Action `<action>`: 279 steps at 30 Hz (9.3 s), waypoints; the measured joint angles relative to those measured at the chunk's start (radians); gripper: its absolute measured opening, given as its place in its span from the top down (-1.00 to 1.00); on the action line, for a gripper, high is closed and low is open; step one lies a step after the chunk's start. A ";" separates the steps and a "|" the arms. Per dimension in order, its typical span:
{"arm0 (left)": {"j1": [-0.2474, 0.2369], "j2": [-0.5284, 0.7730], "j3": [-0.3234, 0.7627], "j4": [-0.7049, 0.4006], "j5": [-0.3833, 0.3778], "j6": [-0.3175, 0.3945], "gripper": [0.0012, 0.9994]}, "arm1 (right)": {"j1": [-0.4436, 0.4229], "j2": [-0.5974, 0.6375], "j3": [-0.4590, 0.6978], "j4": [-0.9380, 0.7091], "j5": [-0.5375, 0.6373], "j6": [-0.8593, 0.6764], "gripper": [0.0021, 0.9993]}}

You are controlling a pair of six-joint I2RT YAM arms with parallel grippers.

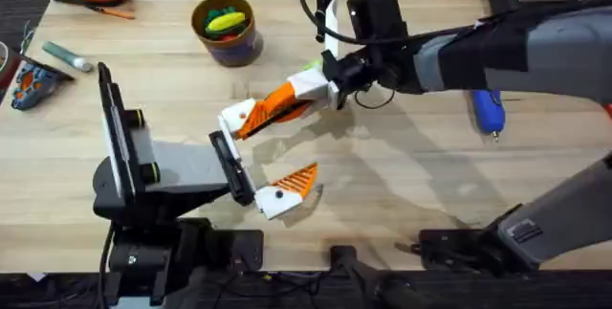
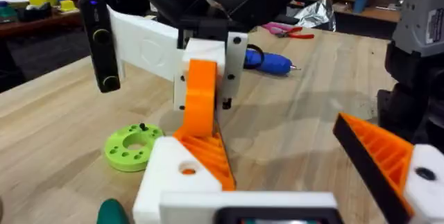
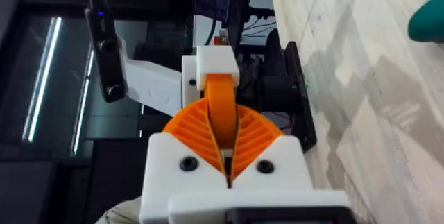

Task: Pick up the gripper from the table and insert it into the empty holder that is missing its gripper. Then pick up a screw, insert it into the mounting hole, and use the screwdriver to tighten it. Finally, clean up the table by picking up the vegetable and placing it into the bucket.

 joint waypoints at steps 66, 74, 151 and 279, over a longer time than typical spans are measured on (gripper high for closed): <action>0.011 0.002 0.000 0.006 -0.057 -0.044 -0.98 | 0.039 -0.042 -0.035 0.090 0.169 0.138 1.00; 0.011 0.002 0.000 0.007 -0.067 -0.045 -0.97 | 0.045 -0.048 -0.035 0.091 0.186 0.149 1.00; 0.011 0.000 0.001 0.005 -0.045 0.016 -0.97 | 0.071 -0.143 -0.063 -0.030 0.339 0.132 -0.71; 0.000 0.000 0.001 -0.002 0.002 0.016 -0.97 | 0.024 0.368 1.193 -1.627 1.431 -1.104 -0.98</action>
